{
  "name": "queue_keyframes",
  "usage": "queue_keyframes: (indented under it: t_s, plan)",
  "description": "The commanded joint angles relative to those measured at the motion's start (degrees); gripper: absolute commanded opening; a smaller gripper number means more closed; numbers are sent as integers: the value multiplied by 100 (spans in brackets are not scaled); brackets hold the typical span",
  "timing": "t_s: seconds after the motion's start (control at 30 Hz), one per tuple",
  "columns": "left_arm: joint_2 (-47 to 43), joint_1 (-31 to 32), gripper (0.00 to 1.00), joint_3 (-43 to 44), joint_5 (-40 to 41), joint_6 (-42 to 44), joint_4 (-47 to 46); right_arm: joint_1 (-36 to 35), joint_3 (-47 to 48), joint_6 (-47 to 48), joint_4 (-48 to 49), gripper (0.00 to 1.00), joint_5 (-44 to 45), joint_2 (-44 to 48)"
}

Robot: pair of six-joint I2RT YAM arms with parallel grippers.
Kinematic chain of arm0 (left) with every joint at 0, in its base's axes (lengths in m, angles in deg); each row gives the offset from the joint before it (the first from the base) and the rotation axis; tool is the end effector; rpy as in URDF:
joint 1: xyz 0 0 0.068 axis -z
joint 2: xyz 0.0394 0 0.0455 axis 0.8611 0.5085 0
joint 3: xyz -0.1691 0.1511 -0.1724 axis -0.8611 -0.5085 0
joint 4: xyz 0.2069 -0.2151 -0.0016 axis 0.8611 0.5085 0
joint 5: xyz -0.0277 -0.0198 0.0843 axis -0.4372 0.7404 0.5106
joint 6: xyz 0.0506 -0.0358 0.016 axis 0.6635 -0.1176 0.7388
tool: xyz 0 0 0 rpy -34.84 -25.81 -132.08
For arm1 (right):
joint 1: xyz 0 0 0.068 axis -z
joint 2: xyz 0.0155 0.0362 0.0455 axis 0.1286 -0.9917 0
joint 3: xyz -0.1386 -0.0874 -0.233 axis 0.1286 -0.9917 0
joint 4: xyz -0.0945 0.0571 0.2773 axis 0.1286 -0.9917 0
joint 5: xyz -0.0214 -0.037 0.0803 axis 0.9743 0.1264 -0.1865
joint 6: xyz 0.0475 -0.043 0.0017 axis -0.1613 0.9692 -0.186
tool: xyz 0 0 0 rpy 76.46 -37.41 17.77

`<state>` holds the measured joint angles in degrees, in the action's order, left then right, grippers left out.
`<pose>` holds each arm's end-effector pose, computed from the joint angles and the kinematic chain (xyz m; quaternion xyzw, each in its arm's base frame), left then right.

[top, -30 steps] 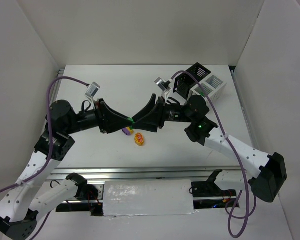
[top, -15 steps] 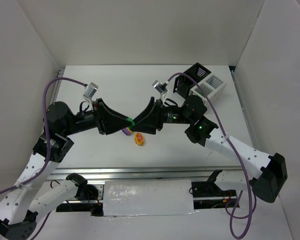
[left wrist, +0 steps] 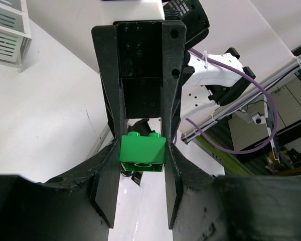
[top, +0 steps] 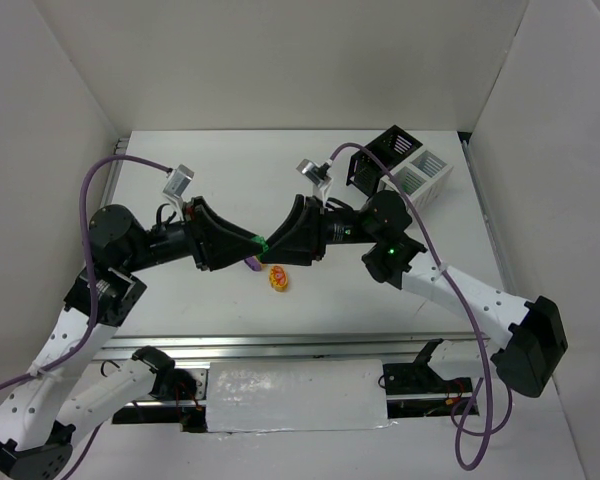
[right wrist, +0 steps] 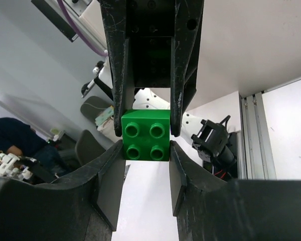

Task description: Sort the legos into containers by color

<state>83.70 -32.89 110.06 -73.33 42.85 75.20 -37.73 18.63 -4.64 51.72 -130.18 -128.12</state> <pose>0.1591 -0.1170 0.4570 0.1706 0.6356 -0.6135 0.4365 0.1961 0.2516 0.4017 -0.3171 0.5333 0.7244 0.3004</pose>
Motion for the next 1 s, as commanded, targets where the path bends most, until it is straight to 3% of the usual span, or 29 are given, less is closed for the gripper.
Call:
queue_keyframes:
  t_s: [0.0, 0.03, 0.07, 0.13, 0.27, 0.37, 0.5, 0.6, 0.67, 0.7, 0.8, 0.97]
  plan:
    - [-30, 17, 3, 113, 81, 174, -77, -49, 40, -125, 467, 0, -173, 45]
    - [-39, 17, 15, 140, 178, 270, 20, -58, 40, 33, 344, 0, -86, 80]
    - [-65, 17, 58, 210, 474, 314, 290, -49, 49, 156, 30, 0, -33, 98]
    - [-100, 26, 99, 289, 853, 419, 573, -49, 75, 602, -428, 0, 220, 167]
    - [-74, 17, 100, 579, 1925, 604, 1415, 38, -39, 1159, -1194, 0, 609, 291]
    - [83, 17, 100, 1026, 3372, 657, 2153, 275, -267, 1282, -1493, 0, 784, 414]
    - [260, 17, 99, 1396, 4586, 658, 2876, 802, -549, 1597, -2158, 0, 1205, 633]
    - [313, 17, 100, 1537, 5553, 649, 3412, 1356, -331, 2167, -3538, 0, 2696, 713]
    - [295, 26, 100, 1450, 5794, 754, 3615, 1776, -58, 2432, -4607, 0, 3925, 573]
    - [295, 17, 100, 1398, 5873, 885, 3641, 1953, 335, 2608, -4962, 0, 5028, 250]
    - [278, 17, 100, 1029, 5874, 1061, 3721, 2814, 1117, 2671, -5922, 0, 6439, -549]
    - [49, 17, 100, 177, 5865, 1193, 3510, 3624, 1964, 2828, -6582, 0, 7104, -1492]
